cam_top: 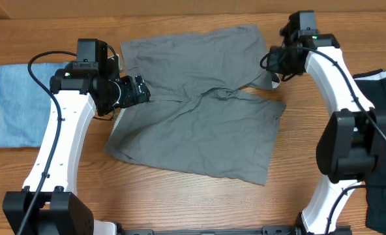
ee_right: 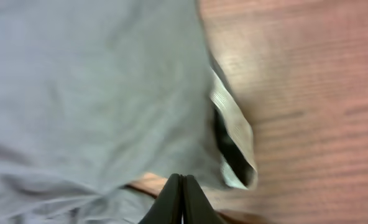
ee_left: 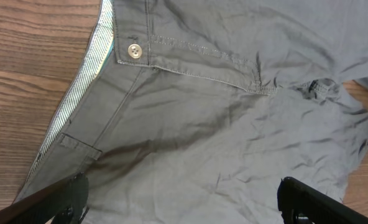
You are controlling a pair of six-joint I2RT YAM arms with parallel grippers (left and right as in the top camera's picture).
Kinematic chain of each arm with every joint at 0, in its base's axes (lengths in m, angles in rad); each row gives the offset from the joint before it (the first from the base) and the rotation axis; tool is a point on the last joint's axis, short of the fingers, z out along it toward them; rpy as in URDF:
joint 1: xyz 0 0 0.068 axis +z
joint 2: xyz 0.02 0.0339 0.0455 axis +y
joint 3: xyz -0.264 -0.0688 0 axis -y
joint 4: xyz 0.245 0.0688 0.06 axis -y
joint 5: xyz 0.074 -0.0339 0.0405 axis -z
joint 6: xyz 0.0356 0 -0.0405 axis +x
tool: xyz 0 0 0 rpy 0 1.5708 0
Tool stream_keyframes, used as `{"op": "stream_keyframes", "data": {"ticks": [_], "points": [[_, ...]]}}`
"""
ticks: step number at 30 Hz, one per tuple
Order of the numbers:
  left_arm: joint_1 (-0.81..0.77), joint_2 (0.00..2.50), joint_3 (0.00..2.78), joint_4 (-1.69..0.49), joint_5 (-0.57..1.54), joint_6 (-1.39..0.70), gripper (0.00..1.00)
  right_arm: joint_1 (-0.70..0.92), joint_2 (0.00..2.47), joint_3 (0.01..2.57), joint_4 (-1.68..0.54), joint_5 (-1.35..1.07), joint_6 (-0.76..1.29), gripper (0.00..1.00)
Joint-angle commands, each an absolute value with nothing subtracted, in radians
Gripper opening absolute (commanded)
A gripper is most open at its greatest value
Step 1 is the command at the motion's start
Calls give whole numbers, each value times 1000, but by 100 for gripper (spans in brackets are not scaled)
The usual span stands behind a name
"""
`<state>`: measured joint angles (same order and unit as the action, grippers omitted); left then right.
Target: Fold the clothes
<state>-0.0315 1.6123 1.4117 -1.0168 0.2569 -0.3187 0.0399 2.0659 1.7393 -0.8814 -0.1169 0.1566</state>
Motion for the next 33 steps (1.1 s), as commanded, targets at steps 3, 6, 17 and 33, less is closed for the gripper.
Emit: {"op": "stream_keyframes", "data": {"ticks": [3,6,17,33], "points": [[-33,1615,1408,-1016,251,-318,100,44,2106,1698,-815,-167,158,4],[-33,1615,1408,-1016,251,-318,100,44,2149,1640,-785,-166,157,4],[-33,1615,1408,-1016,251,-318,100,32,2201,1557,-789,-97,123,4],[-33,1615,1408,-1016,251,-318,100,94,2008,1681,-741,-181,186,4]]}}
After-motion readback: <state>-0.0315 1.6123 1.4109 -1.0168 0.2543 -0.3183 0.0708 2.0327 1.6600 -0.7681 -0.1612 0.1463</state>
